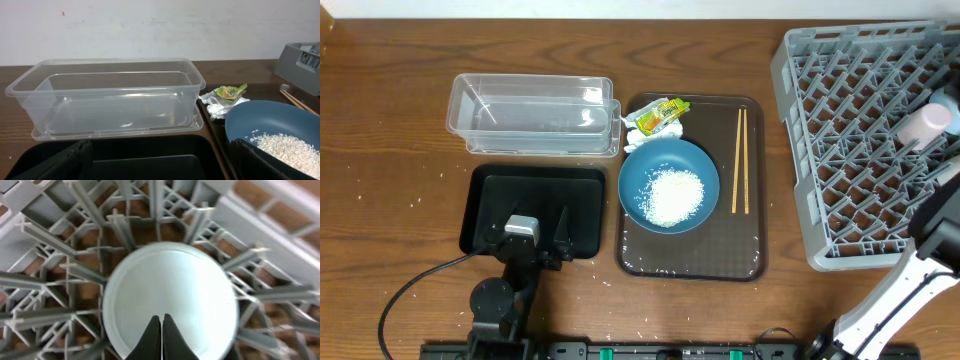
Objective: Sort waste into correct bins and load items into the dishwasher rack
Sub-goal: 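Open the right gripper and lift away from the bowl, then grasp one wooden chopstick on the brown tray with the right gripper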
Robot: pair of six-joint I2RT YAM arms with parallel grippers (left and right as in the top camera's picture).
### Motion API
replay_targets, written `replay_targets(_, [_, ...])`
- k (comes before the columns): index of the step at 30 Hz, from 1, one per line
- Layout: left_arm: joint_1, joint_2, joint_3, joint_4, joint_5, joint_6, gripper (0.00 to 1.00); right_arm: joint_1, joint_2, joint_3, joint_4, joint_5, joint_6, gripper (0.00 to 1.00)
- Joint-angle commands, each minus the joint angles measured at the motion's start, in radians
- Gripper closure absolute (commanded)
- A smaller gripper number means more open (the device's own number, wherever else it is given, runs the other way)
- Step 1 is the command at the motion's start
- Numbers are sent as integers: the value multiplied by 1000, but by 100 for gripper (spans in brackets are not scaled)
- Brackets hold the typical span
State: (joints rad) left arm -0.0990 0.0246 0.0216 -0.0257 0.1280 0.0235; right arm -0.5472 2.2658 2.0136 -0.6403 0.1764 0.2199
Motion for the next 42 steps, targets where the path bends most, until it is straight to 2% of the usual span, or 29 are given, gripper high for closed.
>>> replay_targets(1, [5, -1, -18, -33, 14, 2, 10, -9, -136, 1, -13, 43, 11, 95])
replay_targets(4, [5, -1, -18, -33, 14, 2, 10, -4, -224, 1, -37, -21, 11, 70])
replay_targets(5, [5, -1, -18, -33, 14, 2, 10, -3, -260, 1, -52, -82, 11, 60])
replay_targets(6, [5, -1, -18, -33, 14, 2, 10, -1, -296, 1, -65, -164, 11, 56])
replay_targets(7, [5, -1, -18, -33, 14, 2, 10, -1, -330, 1, -82, -263, 11, 48])
replay_targets(9, [5, -1, -18, -33, 14, 2, 10, -1, -387, 1, -111, -499, 11, 5])
replay_targets(10, [5, -1, -18, -33, 14, 2, 10, -1, -412, 1, -121, -644, 10, 1])
replay_targets(11, [5, -1, -18, -33, 14, 2, 10, 2, -428, 1, -124, -760, 5, 6])
replay_targets(13, [5, -1, -18, -33, 14, 2, 10, 24, -452, 1, -138, -939, -1, 24])
replay_targets(15, [5, -1, -18, -33, 14, 2, 10, 76, -469, 1, -210, -947, -1, 34])
replay_targets(17, [5, -1, -18, -33, 14, 2, 10, 143, -472, 1, -313, -826, 0, 40])
replay_targets(21, [5, -1, -18, -33, 14, 2, 10, 313, -445, 0, -521, -445, 4, 40])
replay_targets(25, [5, -1, -18, -33, 14, 2, 10, 466, -396, -18, -661, -226, 65, 39])
replay_targets(31, [5, -1, -18, -33, 14, 2, 10, 632, -319, -129, -620, -206, 76, 54])
replay_targets(36, [5, -1, -18, -33, 14, 2, 10, 714, -254, -239, -532, -207, 123, 55])
replay_targets(42, [5, -1, -18, -33, 14, 3, 10, 773, -178, -333, -446, -187, 135, 66])
